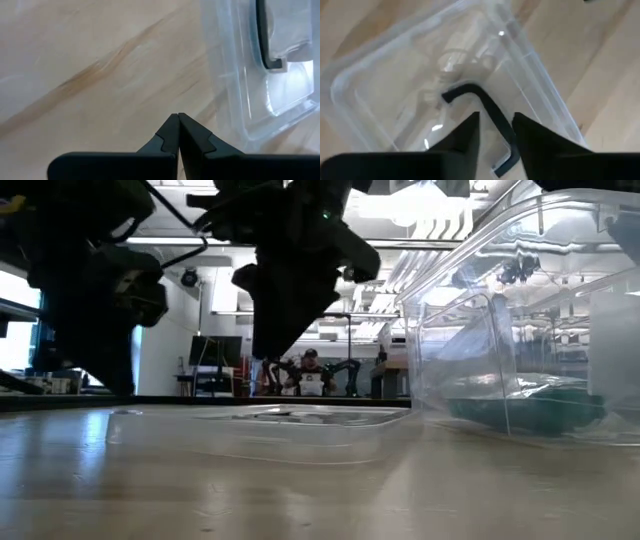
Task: Roll bandage
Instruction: Close the transparent bin
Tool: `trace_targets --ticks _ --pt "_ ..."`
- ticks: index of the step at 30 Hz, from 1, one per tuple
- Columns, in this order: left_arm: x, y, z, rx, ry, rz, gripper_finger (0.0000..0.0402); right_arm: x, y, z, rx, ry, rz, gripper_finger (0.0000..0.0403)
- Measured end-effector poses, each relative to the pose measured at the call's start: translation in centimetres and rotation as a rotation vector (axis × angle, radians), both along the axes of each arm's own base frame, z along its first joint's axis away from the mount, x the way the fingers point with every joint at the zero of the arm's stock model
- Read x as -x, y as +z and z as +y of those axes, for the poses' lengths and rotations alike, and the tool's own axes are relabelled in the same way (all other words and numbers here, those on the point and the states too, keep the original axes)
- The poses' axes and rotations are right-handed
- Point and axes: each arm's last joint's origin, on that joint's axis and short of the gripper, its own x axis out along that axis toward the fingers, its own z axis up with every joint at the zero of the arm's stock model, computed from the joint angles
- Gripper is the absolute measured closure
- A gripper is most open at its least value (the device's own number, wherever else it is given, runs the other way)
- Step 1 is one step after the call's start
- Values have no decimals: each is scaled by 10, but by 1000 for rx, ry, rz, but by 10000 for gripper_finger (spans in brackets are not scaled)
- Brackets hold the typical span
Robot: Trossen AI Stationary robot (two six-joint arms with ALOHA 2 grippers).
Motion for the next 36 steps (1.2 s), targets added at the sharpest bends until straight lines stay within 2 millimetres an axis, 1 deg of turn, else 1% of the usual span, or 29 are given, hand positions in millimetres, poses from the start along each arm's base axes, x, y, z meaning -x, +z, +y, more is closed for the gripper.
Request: trace_targets --ticks 4,6,8,11,13,15,20,24,26,28,30,34,35,36 --pt "-12 -4 -3 -58 -41 -71 401 -1 0 -17 17 125 3 228" --pt "-17 -8 -4 -71 -45 -90 401 -3 -3 -27 54 96 5 202" --pt "-20 -13 -5 -82 -38 -90 401 -4 -7 -34 110 29 15 192" --pt "-24 -22 -5 -92 -26 -64 401 -3 -18 -38 109 14 27 193" --pt "-26 -28 -6 -88 -31 -44 401 -1 -30 -35 80 29 42 197" --pt "-27 -31 -7 -77 -39 -39 401 1 -40 -30 96 35 39 203" --pt "-29 -32 -9 -57 -44 -44 401 -7 -50 -18 86 45 -86 225" --pt "-29 -33 -9 -59 -44 -45 401 -2 -65 -12 162 31 -112 236" --pt "-29 -33 -9 -59 -43 -44 401 1 -63 -12 182 2 -106 241" --pt "-29 -33 -9 -60 -45 -43 401 3 -54 -15 173 -29 -102 249" --pt "-29 -33 -9 -63 -49 -43 401 5 -43 -16 168 -44 -123 256" --pt "-29 -33 -9 -59 -48 -37 401 7 -8 -16 147 -59 -224 263" --pt "-29 -33 -9 -58 -49 -35 401 9 -6 -16 140 -63 -220 263" --pt "-28 -33 -9 -56 -50 -34 401 11 -8 -16 129 -63 -200 263"
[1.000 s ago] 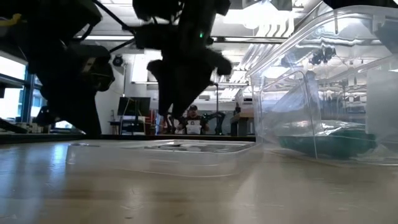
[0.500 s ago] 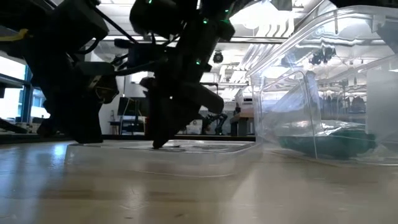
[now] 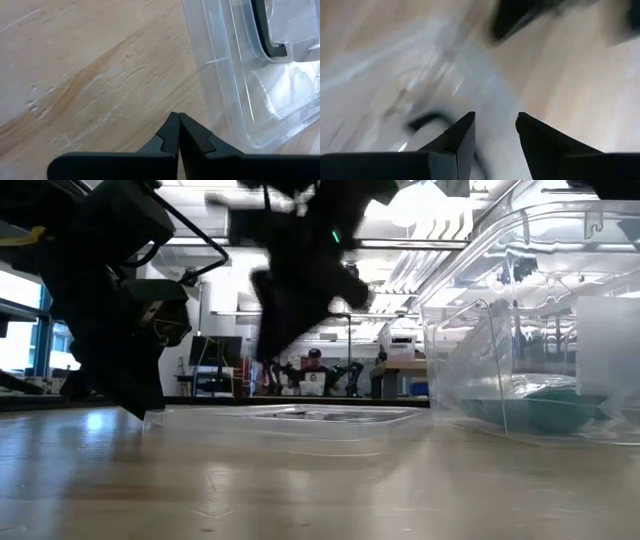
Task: Roll bandage
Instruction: Close the transparent bin
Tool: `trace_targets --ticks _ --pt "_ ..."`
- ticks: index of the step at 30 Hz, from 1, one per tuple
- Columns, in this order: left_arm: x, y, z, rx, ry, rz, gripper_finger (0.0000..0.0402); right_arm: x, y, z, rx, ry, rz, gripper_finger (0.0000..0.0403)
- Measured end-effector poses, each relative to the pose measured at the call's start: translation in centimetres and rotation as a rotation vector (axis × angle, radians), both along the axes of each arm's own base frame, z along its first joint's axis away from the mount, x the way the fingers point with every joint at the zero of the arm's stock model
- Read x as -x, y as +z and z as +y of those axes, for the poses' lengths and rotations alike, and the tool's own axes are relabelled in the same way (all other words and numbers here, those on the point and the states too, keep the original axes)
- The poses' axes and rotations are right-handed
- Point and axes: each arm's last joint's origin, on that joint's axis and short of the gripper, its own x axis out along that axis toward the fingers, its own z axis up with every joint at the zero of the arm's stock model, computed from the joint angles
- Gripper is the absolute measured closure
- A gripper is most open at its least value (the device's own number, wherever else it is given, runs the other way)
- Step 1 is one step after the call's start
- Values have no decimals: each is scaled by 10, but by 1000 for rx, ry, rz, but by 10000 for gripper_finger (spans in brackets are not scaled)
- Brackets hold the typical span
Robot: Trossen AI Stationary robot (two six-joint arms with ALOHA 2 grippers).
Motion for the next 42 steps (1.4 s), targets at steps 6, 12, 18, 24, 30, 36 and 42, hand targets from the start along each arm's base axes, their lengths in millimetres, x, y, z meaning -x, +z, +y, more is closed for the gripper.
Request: trace_targets --ticks 6,12,18,24,30,36,42 --pt "1 0 0 1 -2 9 401 14 -40 -1 -1 21 88 263" --pt "-1 0 0 -2 -13 -8 401 25 -69 -5 121 35 56 264" --pt "-1 0 -1 1 -15 -20 401 34 -88 -7 153 138 38 264" --pt "-1 0 -1 5 -19 -19 401 38 -87 4 331 185 58 264" --pt "-2 0 -1 8 -19 -19 401 35 -89 2 283 217 72 264" --pt "-2 1 -1 13 -23 -23 401 31 -101 -2 284 263 77 264" --pt "-2 1 -2 23 -50 -23 402 22 -106 -1 326 328 -2 264"
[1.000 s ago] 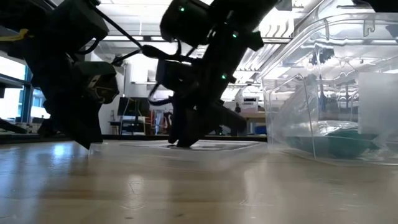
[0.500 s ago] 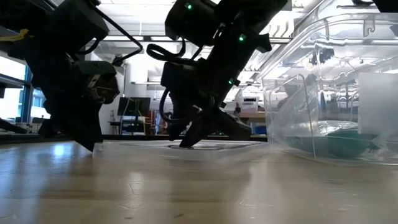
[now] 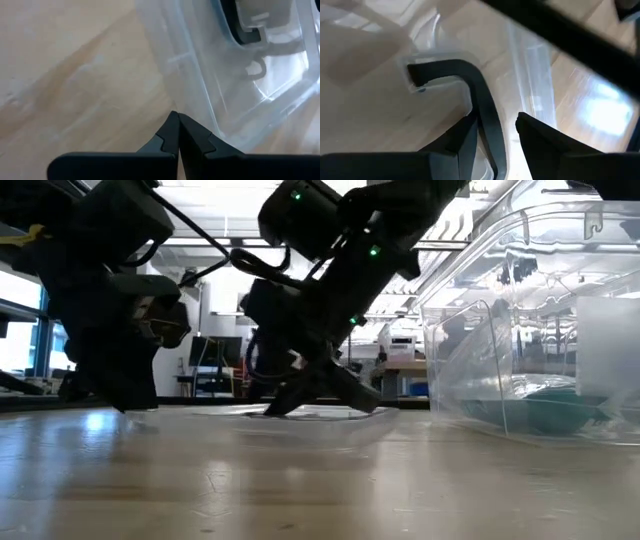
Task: Roll bandage
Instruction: Close the transparent bin
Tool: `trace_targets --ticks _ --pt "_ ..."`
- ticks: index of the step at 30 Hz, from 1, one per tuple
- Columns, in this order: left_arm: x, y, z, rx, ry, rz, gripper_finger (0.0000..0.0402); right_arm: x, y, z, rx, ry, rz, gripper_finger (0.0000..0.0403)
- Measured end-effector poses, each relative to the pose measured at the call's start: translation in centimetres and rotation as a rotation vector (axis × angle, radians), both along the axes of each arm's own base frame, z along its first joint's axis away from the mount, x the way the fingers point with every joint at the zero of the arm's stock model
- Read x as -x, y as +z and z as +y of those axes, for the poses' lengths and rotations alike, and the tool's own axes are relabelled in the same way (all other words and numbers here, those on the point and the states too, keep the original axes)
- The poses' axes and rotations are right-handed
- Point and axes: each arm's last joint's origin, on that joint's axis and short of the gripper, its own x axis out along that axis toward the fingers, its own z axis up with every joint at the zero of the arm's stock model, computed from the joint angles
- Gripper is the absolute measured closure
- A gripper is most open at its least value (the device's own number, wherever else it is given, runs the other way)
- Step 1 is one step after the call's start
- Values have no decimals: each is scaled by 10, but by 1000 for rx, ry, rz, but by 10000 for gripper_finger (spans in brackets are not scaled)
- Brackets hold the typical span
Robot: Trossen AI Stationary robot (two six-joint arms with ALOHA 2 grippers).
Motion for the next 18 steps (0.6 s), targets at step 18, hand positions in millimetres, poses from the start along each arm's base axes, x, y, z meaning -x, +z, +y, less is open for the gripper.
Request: trace_targets --ticks 18 --pt "9 -2 -15 64 -141 87 402 -13 30 22 -113 -328 -405 263"
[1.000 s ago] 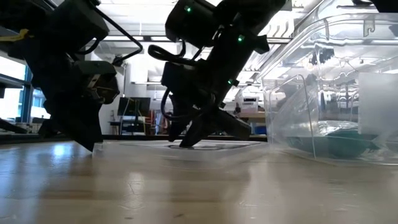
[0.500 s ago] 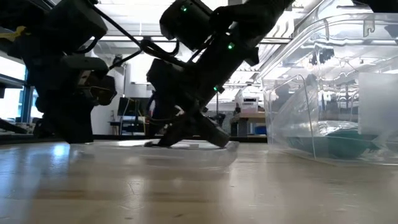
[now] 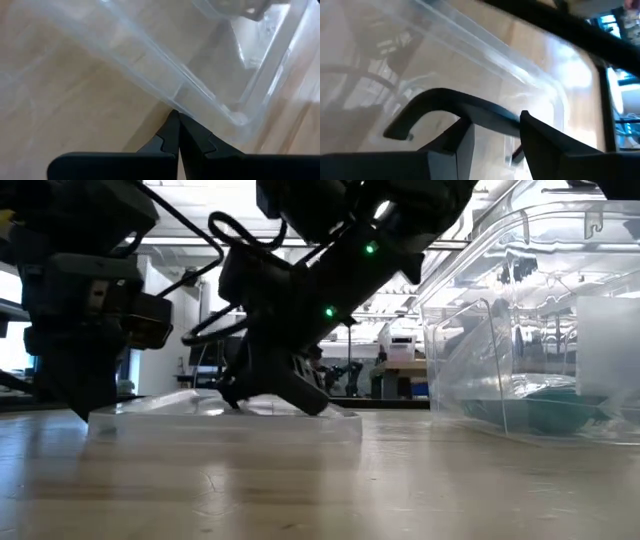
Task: Roll bandage
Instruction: Close the transparent bin
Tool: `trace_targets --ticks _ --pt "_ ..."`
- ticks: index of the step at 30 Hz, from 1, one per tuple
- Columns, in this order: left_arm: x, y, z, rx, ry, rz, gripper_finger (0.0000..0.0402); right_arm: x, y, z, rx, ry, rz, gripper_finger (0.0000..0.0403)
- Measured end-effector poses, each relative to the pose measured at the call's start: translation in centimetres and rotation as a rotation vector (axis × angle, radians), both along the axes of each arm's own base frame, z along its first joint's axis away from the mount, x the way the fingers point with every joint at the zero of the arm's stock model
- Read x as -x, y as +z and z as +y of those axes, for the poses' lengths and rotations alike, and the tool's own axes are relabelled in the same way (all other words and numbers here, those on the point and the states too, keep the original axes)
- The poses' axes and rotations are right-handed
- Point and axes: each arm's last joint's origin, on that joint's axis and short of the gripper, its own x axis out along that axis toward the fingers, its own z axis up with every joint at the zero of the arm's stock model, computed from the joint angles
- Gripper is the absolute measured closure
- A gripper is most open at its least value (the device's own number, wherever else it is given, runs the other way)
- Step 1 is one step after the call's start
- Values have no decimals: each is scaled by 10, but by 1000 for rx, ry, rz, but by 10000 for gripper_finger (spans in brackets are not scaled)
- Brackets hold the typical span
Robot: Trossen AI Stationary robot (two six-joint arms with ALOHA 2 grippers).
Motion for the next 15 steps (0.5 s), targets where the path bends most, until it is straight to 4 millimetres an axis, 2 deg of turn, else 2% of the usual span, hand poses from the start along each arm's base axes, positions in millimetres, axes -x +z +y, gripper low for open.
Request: trace_targets --ticks 8,15 --pt "3 0 -4 4 -4 11 402 -1 4 3 -104 67 -13 264" --pt "4 0 -7 7 6 13 402 -4 6 -6 -320 -98 -87 264"
